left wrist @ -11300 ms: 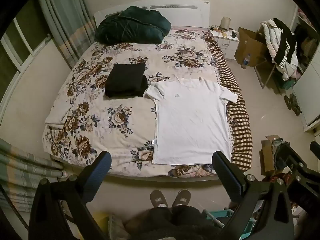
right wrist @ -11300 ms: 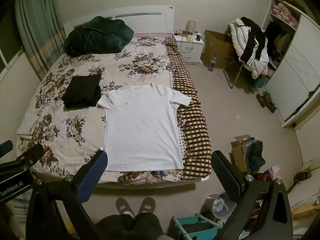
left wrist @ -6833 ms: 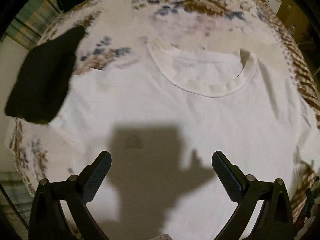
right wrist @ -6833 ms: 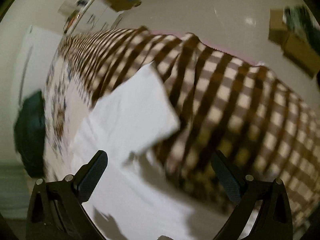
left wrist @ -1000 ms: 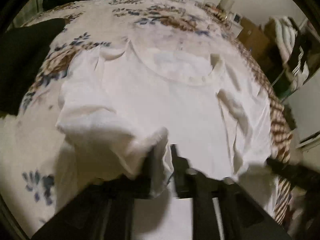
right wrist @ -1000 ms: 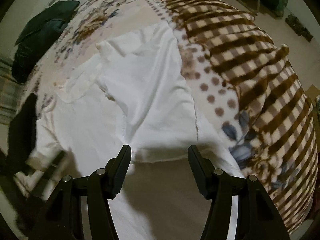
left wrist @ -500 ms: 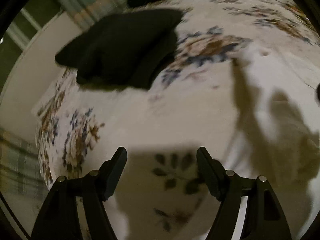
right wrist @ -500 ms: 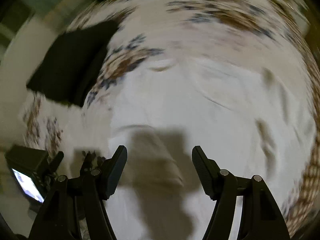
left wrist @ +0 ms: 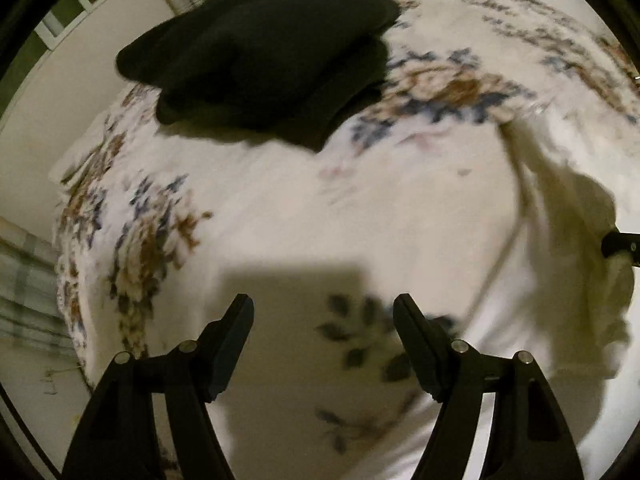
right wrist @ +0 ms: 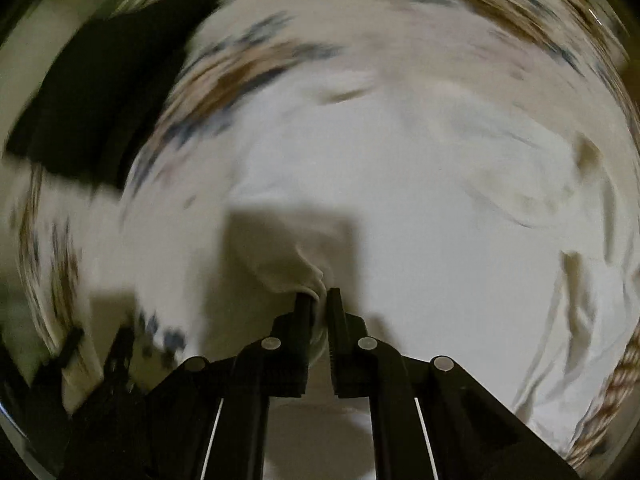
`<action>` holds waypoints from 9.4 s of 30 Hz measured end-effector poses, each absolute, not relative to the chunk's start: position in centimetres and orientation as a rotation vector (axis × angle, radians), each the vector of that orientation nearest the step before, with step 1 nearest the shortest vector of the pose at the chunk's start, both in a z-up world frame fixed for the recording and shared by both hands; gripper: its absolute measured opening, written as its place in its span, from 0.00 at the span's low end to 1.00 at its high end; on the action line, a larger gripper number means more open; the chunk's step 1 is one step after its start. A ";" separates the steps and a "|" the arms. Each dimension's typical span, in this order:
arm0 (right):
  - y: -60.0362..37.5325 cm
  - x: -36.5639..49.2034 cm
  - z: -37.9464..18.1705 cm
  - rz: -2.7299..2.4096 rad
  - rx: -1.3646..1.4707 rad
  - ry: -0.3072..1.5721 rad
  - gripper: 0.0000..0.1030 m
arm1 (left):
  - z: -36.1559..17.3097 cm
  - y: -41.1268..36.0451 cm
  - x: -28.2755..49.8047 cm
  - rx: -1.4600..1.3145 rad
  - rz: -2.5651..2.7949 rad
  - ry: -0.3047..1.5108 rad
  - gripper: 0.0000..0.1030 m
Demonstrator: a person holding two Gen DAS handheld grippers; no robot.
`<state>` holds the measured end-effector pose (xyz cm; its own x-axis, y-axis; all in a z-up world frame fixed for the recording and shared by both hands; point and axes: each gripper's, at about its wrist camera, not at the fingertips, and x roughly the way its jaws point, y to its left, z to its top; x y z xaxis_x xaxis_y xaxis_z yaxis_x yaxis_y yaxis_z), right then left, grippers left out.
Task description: Fold small clothes
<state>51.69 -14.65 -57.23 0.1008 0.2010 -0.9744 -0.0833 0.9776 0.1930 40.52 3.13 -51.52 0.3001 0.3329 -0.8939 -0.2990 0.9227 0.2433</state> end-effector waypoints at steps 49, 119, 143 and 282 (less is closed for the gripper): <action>-31.6 48.5 -61.9 0.042 0.953 1.310 0.05 | -56.4 -4.2 59.8 0.190 -0.023 1.335 0.70; -42.9 -4.9 -60.4 -0.133 0.932 1.341 0.04 | -56.4 6.0 9.0 -0.191 -0.083 1.408 0.03; -46.6 5.3 -44.4 -0.008 1.134 1.071 0.04 | -39.8 8.2 21.0 -0.461 -0.131 1.109 0.02; -49.6 42.4 -55.7 -0.135 1.260 1.100 0.51 | -54.1 2.7 53.9 -0.683 -0.021 1.333 0.46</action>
<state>42.37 -49.61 -55.73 0.5168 0.4648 -0.7189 0.6252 0.3687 0.6879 53.92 2.73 -54.13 0.2657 -0.3901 -0.8816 -0.3625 0.8069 -0.4663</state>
